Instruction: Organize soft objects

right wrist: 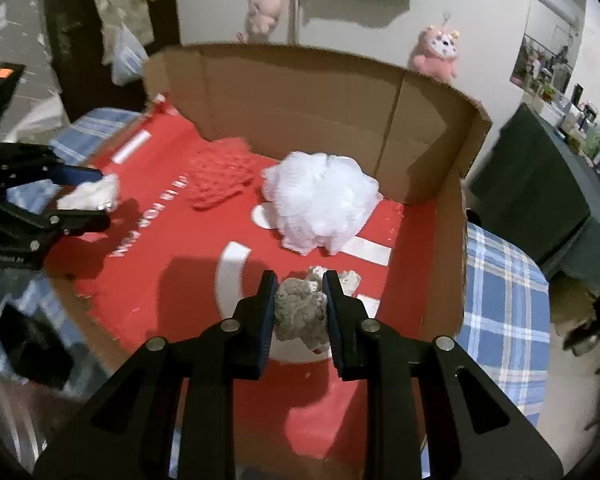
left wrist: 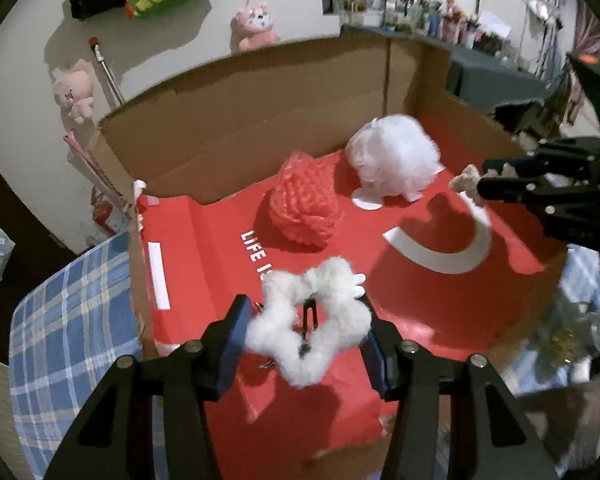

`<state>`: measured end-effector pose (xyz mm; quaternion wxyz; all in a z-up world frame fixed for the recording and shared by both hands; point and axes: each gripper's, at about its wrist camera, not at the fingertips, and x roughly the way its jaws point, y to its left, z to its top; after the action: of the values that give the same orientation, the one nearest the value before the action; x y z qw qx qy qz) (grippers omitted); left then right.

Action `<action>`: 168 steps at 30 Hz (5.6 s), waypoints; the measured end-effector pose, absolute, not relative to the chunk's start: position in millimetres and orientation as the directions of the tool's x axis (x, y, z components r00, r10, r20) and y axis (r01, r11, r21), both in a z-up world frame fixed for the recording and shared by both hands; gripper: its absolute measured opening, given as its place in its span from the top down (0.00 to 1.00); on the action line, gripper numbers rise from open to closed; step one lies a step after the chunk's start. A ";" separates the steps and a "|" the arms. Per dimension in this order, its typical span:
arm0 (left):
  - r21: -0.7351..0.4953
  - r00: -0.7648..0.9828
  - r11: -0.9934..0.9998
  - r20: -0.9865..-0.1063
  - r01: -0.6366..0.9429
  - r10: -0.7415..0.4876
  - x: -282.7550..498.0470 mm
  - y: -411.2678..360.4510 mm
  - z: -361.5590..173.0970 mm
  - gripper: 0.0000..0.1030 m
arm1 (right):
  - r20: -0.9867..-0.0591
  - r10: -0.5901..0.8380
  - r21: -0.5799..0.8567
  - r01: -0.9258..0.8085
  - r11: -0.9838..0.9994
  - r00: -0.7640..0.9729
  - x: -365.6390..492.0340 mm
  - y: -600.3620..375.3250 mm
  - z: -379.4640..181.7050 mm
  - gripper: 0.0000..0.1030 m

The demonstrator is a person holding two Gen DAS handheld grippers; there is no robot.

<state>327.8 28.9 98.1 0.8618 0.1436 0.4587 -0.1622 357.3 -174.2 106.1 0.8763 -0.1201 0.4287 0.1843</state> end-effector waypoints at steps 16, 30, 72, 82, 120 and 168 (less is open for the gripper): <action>0.143 0.446 0.927 -0.895 0.347 -0.029 366.9 29.9 60.1 0.47 | -0.864 0.102 -0.120 -0.399 0.909 0.492 394.8 -162.8 66.7 0.77; 0.156 0.447 0.928 -0.894 0.339 -0.013 371.2 22.7 58.1 0.45 | -0.869 0.073 -0.139 -0.384 0.913 0.489 396.8 -156.6 66.3 0.75; 0.034 0.889 0.959 -0.386 0.281 -0.246 111.1 23.4 222.1 0.00 | -0.473 0.218 -0.128 -0.312 0.942 0.853 159.5 -172.9 233.7 0.15; 0.065 0.941 0.969 -0.262 0.239 -0.215 30.5 20.9 201.2 0.00 | -0.338 0.224 -0.093 -0.269 0.959 0.914 68.7 -178.7 226.1 0.12; -0.026 0.832 0.990 -0.540 0.136 -0.128 38.2 44.1 44.9 0.00 | -0.526 0.185 0.029 -0.199 0.979 0.830 55.4 -169.1 49.2 0.09; -0.144 0.696 0.932 -0.629 0.333 -0.346 62.5 30.0 53.9 0.56 | -0.634 0.314 0.110 -0.319 0.941 0.707 85.6 -168.2 45.0 0.78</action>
<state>62.5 30.0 53.9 0.9209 -0.0096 0.3433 -0.1844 85.6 -168.2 45.0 0.9238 -0.0037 0.3424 0.1714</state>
